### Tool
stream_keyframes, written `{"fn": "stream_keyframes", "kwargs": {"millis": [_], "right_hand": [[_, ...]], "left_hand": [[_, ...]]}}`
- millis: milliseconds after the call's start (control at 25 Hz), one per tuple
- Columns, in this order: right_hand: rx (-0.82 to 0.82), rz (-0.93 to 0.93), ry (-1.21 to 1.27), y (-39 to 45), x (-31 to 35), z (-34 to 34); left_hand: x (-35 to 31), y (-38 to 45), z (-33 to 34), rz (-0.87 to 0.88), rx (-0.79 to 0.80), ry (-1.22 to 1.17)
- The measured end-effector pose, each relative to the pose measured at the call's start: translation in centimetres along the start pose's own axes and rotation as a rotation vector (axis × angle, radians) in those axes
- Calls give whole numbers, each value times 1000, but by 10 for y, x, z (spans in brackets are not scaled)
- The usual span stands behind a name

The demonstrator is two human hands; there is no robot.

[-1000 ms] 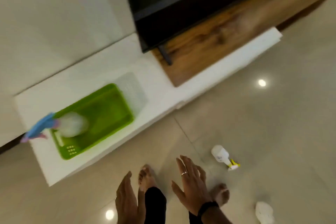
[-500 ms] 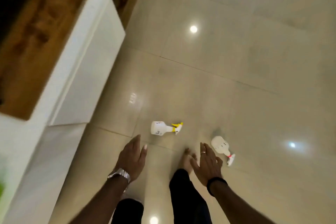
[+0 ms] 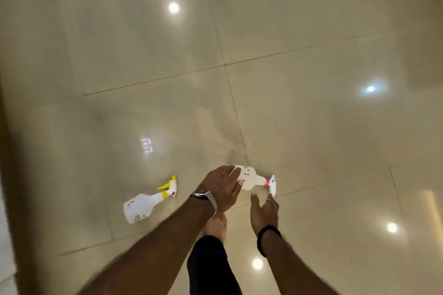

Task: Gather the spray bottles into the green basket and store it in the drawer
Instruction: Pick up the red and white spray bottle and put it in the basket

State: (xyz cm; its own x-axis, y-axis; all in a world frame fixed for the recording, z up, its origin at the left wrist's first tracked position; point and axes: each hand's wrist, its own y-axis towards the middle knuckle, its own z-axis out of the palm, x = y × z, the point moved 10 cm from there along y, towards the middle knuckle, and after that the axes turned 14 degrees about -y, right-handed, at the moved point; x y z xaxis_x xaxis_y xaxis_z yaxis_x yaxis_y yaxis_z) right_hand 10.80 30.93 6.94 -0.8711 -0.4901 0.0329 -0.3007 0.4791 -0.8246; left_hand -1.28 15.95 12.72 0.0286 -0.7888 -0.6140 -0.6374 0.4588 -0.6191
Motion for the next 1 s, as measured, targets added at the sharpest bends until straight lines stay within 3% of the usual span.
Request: {"fn": "stream_keyframes", "kwargs": {"millis": [240,560,760,1000], "right_hand": [[231,442,619,83,-43,65],[479,508,1137,129,-14,136],[493,469,1152,133,-5,145],[455,387,1023,98,13,108]], "left_hand": [[14,122,99,35,211,216],[70,168,162,-128,370,293],[72,159,167,-122,370,252],[53,123,119,-140,278,123]]}}
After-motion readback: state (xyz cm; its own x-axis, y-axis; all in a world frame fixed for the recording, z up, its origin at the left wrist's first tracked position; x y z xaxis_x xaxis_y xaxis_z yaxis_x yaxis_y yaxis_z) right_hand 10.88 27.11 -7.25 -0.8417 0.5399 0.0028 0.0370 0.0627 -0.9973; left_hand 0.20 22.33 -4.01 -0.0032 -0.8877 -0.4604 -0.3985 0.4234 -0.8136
